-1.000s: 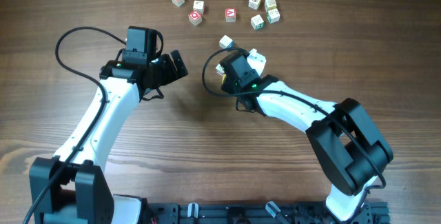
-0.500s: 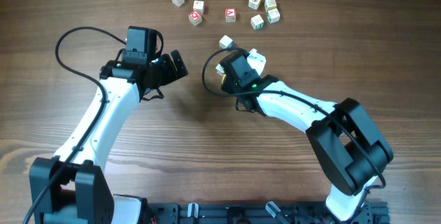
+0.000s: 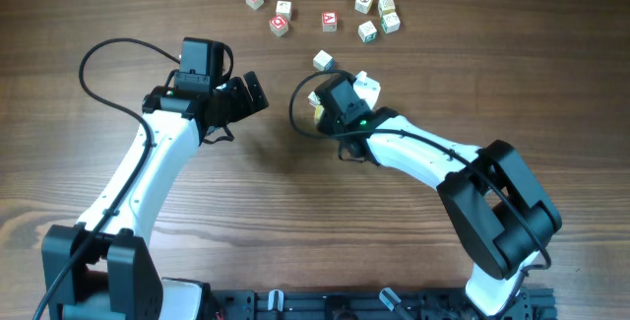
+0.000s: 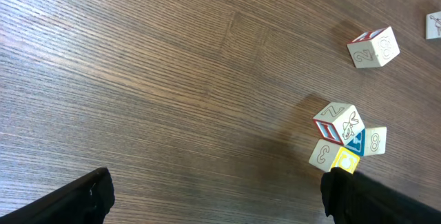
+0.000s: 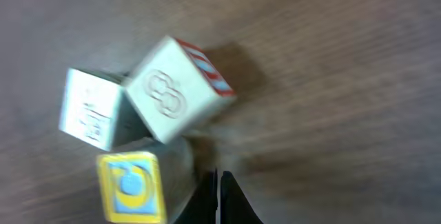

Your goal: Form a circle

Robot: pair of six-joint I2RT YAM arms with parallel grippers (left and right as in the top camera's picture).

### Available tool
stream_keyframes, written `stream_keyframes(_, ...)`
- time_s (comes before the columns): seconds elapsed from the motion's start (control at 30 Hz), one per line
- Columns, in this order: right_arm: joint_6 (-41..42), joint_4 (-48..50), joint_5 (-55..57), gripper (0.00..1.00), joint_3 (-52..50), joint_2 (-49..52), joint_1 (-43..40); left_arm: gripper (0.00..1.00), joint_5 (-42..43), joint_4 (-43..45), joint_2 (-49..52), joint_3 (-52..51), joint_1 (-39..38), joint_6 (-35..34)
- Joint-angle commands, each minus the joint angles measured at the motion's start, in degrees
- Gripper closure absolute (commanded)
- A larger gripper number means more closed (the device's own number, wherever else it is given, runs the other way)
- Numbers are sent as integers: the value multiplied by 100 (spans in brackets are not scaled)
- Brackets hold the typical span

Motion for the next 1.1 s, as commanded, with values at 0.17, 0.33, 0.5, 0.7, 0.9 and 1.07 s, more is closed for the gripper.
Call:
stream_keyframes(0.17,-546,-138,238,96,-2,-846,68,0,-59,-2,-7,-4,15,109)
stream_keyframes(0.33,-1178,173,28,95,-2,-881,-120,0,-59,-2,-7,-4,15,109)
stream_keyframes(0.5,-1919,756,-407,95,-4,-846,-92,0,-59,-2,-7,-4,15,109)
stream_keyframes(0.7,-1943,1639,-1117,95,-4,-297,-105,0,-59,-2,-7,-4,15,109)
stream_keyframes(0.9,-1438,1773,-1521,95,-4,37,-105,0,-59,-2,-7,-4,15,109)
stream_keyframes(1.07,-1362,1687,-1641,95,-4,37,-105,0,-59,-2,-7,-4,15,109)
